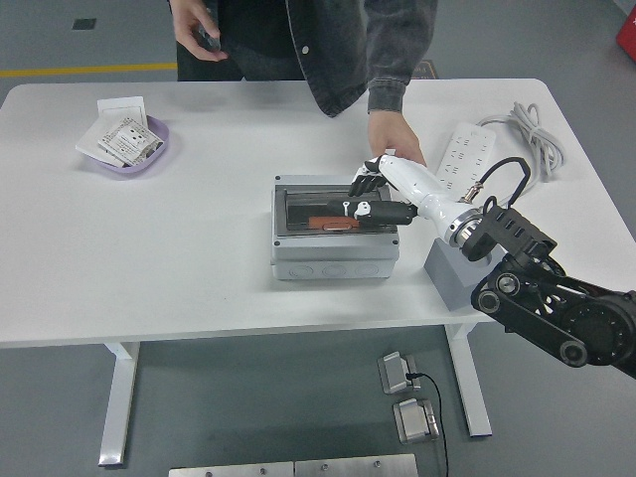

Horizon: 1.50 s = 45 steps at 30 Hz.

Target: Pick up the cylinder from the cube,place it in the box,flap close box

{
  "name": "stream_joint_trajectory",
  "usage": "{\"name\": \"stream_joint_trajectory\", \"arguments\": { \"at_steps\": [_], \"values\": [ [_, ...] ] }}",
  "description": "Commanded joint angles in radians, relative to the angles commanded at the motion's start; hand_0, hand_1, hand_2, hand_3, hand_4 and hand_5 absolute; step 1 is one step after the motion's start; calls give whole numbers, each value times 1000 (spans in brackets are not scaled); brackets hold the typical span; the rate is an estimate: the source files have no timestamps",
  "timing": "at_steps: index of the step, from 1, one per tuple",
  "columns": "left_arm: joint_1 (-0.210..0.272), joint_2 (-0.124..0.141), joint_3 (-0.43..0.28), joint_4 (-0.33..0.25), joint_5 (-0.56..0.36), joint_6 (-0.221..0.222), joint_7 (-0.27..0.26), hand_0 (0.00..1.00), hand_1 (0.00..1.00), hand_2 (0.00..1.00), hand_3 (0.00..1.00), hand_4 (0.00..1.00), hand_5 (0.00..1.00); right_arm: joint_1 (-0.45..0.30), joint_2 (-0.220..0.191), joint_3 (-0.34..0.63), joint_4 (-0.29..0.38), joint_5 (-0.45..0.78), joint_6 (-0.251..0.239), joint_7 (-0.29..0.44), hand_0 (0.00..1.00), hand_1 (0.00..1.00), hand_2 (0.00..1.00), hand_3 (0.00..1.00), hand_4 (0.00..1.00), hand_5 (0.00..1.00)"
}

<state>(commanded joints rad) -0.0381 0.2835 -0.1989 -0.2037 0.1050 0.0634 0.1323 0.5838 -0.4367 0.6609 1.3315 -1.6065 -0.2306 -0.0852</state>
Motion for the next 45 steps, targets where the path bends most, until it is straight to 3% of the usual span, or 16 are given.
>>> {"name": "stream_joint_trajectory", "arguments": {
  "at_steps": [4,10,11,18,25,33,34,35,40,41,45],
  "values": [
    [7,1,4,4,-10,0,0,626,647,605,617,644,179,-81,-11,97,22,-23,4,8,664,597,513,445,959,775],
    [14,0,-7,6,-5,-1,0,624,647,602,620,646,181,-207,0,251,69,5,-35,66,647,585,497,440,958,773],
    [14,-1,-10,6,-4,-1,0,625,647,602,619,644,178,-225,3,273,74,13,-43,76,603,527,486,442,958,776],
    [13,-4,-30,5,9,-1,-1,625,647,602,618,639,174,-344,31,422,71,157,-81,193,580,502,469,436,958,775],
    [14,-4,-50,5,25,-1,0,625,647,603,618,639,174,-402,76,523,39,399,-31,295,579,504,469,443,949,763],
    [16,-4,-73,4,42,-1,-1,625,647,602,617,639,174,-416,81,578,40,592,44,277,604,521,479,477,938,751],
    [15,-5,-76,4,43,-1,-1,625,647,602,617,639,174,-417,83,585,41,604,54,272,604,521,479,477,938,751],
    [15,-5,-78,4,44,-1,-1,625,647,602,617,639,174,-417,84,591,42,611,63,268,614,548,517,582,938,748],
    [11,-5,-86,3,48,-1,-1,625,647,602,617,639,174,-419,89,601,42,617,94,260,614,548,517,582,938,748],
    [11,-5,-87,2,50,-1,-1,625,647,603,616,638,176,-419,89,602,43,615,98,260,739,652,655,706,986,766],
    [11,-3,-98,2,58,-1,-1,625,647,603,616,638,176,-422,90,608,53,605,111,262,739,652,655,706,986,766]
  ]
}}
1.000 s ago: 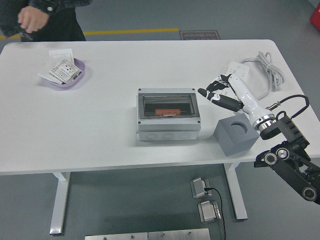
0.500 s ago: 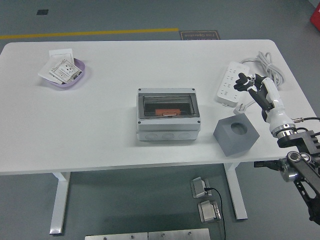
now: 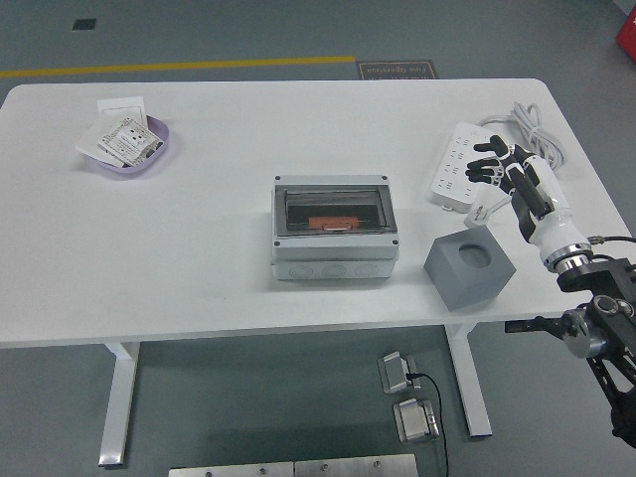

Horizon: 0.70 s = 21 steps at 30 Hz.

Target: Pick up the cylinder from the cube,place it in the box,flap close box

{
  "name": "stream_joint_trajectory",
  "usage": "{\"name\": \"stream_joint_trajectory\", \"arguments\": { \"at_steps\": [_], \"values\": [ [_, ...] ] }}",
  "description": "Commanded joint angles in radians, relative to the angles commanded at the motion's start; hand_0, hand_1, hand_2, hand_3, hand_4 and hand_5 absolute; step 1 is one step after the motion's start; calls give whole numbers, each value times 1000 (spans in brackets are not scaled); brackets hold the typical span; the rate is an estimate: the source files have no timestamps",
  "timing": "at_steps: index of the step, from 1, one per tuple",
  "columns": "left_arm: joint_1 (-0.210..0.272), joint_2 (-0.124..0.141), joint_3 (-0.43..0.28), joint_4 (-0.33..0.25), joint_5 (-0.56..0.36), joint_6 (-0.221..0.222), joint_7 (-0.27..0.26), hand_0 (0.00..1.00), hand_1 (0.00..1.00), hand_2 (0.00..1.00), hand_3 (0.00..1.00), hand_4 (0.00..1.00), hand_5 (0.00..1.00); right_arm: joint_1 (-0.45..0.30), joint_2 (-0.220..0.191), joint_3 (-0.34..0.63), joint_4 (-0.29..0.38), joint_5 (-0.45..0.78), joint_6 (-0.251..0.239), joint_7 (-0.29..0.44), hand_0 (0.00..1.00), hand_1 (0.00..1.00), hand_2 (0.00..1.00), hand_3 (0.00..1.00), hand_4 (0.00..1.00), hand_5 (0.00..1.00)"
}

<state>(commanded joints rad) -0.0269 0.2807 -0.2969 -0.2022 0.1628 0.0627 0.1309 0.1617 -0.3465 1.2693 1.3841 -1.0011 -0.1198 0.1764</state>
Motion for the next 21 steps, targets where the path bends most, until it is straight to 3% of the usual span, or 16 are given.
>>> {"name": "stream_joint_trajectory", "arguments": {
  "at_steps": [1,2,7,8,13,14,21],
  "values": [
    [0,0,-1,0,1,0,0,625,647,603,616,638,176,0,-1,1,4,-3,1,1,739,652,655,706,986,766],
    [0,0,-2,0,1,0,0,625,647,604,617,642,179,0,-1,1,7,-6,1,2,742,682,713,766,988,602],
    [1,-1,1,0,-1,0,0,625,647,604,617,642,179,2,-1,0,16,-8,-20,19,742,682,713,766,988,602],
    [1,-1,2,0,-2,0,0,626,647,604,618,643,180,1,-1,0,16,-7,-23,22,772,738,781,878,980,447],
    [0,0,1,0,-2,0,0,626,647,604,618,643,180,1,0,2,13,8,-34,36,772,738,781,878,980,447],
    [0,0,1,0,-2,0,0,626,647,604,618,642,180,1,0,3,13,9,-34,36,779,739,761,902,863,193],
    [0,1,-1,-1,0,0,0,626,647,605,618,643,181,0,-1,11,14,8,-28,30,800,736,737,866,854,193]
  ]
}}
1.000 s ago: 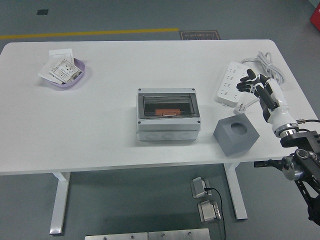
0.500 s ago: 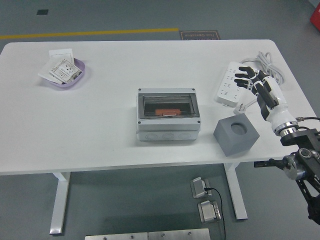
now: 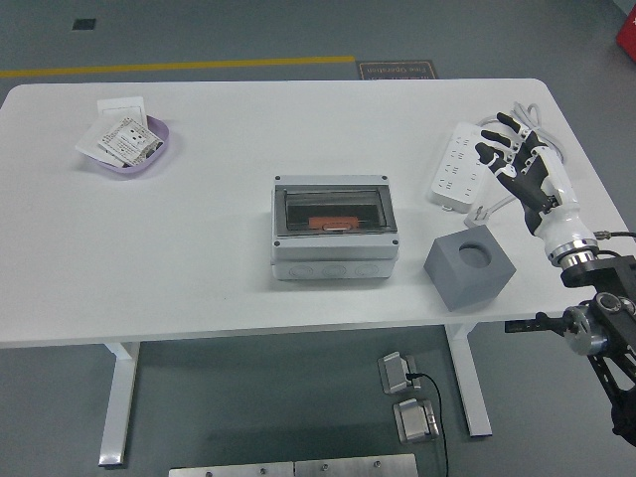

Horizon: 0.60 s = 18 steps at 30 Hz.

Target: Pick up the cylinder from the cube,place it in the box,flap close box

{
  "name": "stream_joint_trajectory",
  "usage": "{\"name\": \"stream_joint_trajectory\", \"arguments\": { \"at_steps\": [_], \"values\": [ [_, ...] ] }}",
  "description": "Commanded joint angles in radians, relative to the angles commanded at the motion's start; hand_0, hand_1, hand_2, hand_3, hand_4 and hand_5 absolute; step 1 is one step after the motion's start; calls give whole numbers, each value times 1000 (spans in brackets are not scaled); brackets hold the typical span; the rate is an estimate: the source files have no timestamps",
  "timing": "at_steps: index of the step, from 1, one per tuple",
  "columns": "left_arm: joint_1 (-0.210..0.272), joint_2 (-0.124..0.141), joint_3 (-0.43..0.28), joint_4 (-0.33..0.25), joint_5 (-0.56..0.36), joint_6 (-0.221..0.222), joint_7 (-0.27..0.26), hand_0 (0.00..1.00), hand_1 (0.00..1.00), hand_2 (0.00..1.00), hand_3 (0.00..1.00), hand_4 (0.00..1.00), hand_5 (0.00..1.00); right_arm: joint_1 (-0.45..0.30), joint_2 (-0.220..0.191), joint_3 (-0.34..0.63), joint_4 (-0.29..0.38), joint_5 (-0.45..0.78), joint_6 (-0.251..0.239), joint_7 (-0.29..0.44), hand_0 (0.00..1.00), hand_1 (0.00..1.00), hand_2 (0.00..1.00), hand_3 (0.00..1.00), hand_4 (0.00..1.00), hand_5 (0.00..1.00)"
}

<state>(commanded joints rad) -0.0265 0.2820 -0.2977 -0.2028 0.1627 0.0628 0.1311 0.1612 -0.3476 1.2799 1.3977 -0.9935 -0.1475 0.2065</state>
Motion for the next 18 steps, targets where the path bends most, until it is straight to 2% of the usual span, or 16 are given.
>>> {"name": "stream_joint_trajectory", "arguments": {
  "at_steps": [9,10,18],
  "values": [
    [-7,1,2,-1,5,0,1,627,646,604,618,643,181,-2,-8,1,5,-6,5,-12,821,760,758,867,862,204],
    [-10,2,-2,-2,10,0,1,627,647,604,618,643,181,-2,-10,0,3,-3,5,-12,855,820,792,888,874,229],
    [-13,7,-23,-7,35,1,1,627,647,605,617,643,181,-11,-17,29,-11,22,-4,2,869,821,787,890,882,250]
  ]
}}
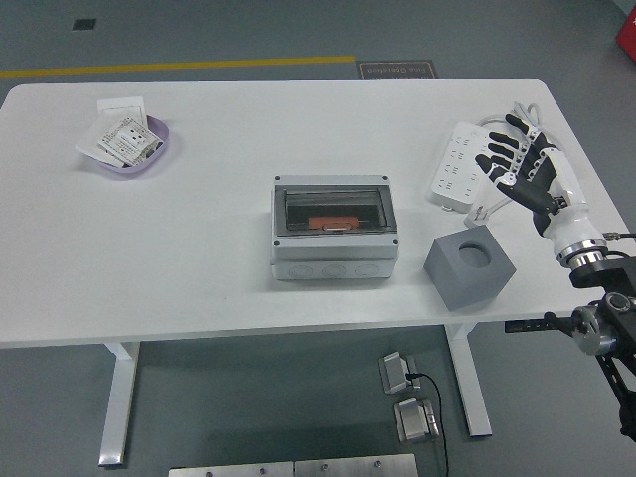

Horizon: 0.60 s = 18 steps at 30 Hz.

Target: Pick up the cylinder from the cube,place it in the box,flap close box

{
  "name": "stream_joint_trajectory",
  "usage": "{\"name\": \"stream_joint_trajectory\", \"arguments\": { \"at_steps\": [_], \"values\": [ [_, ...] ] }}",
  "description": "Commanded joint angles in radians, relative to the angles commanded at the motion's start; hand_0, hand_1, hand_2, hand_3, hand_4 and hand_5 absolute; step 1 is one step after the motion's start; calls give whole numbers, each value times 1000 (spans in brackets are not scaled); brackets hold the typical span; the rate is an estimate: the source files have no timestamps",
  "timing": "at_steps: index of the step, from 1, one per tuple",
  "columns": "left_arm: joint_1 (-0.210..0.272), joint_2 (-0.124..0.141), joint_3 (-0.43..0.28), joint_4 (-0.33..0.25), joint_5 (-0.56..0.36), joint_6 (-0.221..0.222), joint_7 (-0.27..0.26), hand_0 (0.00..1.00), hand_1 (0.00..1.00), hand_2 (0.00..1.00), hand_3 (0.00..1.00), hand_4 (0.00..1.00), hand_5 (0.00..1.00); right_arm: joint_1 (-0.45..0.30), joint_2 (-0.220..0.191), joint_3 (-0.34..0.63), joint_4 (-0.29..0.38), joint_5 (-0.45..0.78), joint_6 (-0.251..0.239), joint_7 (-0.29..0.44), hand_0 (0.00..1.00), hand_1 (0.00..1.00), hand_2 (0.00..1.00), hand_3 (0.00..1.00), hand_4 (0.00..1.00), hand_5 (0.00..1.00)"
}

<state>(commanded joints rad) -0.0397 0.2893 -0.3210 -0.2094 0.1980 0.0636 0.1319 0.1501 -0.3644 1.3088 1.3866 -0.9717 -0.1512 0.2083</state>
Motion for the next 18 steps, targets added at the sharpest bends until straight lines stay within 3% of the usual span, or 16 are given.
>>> {"name": "stream_joint_trajectory", "arguments": {
  "at_steps": [10,11,16,18],
  "values": [
    [6,4,-4,2,0,-1,0,626,647,604,617,642,180,-29,-8,59,-30,32,-11,18,847,788,761,847,896,302],
    [6,4,-5,1,0,-1,0,627,647,604,617,643,179,-32,-8,64,-32,35,-12,20,825,748,729,791,912,369],
    [5,3,-8,1,0,-1,0,627,647,604,617,643,179,-43,-8,84,-40,49,-15,26,825,748,729,791,912,369],
    [5,3,-10,1,0,-1,0,627,647,604,617,643,179,-46,-8,90,-42,57,-17,29,814,726,713,768,923,428]
  ]
}}
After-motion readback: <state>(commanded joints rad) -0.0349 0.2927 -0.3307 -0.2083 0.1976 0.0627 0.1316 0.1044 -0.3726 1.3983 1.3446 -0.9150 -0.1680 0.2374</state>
